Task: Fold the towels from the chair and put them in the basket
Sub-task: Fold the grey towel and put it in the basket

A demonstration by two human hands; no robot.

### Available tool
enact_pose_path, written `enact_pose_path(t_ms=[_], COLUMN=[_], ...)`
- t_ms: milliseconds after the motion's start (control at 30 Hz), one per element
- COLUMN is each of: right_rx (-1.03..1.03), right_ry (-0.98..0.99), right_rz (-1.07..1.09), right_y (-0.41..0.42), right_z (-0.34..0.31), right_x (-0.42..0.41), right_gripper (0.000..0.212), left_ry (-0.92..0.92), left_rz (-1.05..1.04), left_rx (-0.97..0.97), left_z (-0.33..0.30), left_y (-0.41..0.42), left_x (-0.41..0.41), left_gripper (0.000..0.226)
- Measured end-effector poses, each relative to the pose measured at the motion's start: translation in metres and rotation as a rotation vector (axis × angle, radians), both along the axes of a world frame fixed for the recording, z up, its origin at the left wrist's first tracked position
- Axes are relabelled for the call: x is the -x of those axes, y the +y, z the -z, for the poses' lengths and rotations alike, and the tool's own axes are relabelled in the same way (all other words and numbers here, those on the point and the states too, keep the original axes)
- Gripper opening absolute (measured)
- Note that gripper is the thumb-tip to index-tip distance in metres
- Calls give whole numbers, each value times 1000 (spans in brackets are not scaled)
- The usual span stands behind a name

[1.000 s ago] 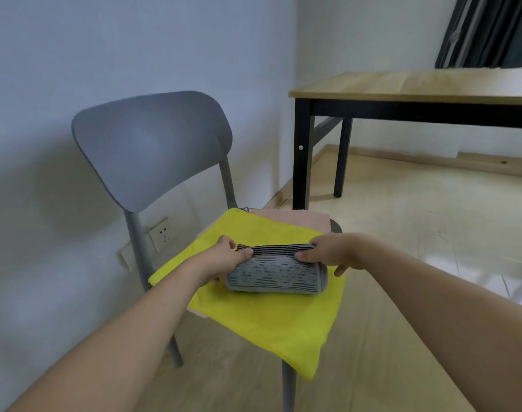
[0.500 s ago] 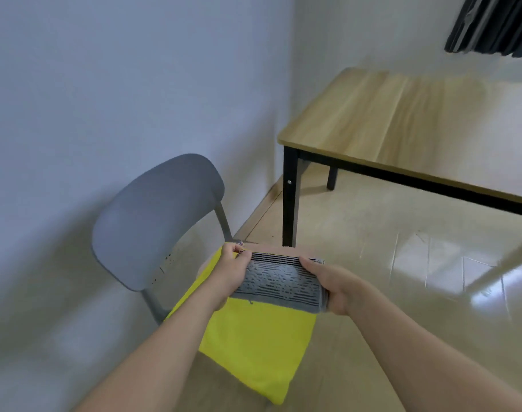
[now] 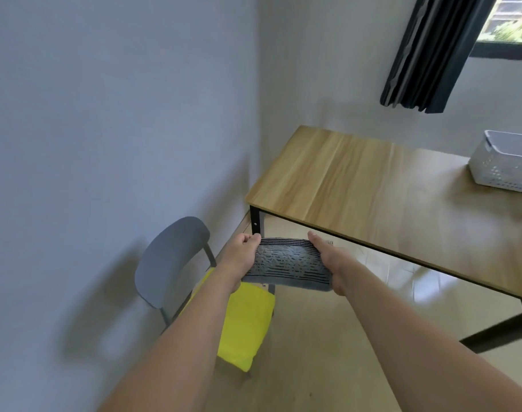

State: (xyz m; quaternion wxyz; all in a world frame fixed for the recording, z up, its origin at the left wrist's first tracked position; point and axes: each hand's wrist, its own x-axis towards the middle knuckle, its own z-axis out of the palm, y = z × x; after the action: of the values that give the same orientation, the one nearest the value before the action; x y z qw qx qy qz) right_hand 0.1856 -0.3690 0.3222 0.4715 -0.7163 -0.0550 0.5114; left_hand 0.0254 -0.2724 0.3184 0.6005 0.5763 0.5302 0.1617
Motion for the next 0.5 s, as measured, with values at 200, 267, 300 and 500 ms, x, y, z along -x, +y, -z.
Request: enact_pose_path(t_ms=[200, 267, 300, 500], right_rx=[-23, -35, -41, -135], right_ry=[-16, -9, 0, 77], right_rz=[58, 87, 94, 36], right_y=[-16, -23, -28, -71], right_z=[-7, -12, -15, -34], right_x=[-20, -36, -46, -133], right_gripper=[66, 67, 70, 66], left_ry=[-42, -53, -62, -131], left_rz=[32, 31, 25, -9], left_rx=[6, 1, -5, -46], left_z=[-9, -17, -21, -51], left_y=[-9, -13, -17, -56], left_x=[-27, -43, -52, -137], left_gripper=[30, 30, 30, 26])
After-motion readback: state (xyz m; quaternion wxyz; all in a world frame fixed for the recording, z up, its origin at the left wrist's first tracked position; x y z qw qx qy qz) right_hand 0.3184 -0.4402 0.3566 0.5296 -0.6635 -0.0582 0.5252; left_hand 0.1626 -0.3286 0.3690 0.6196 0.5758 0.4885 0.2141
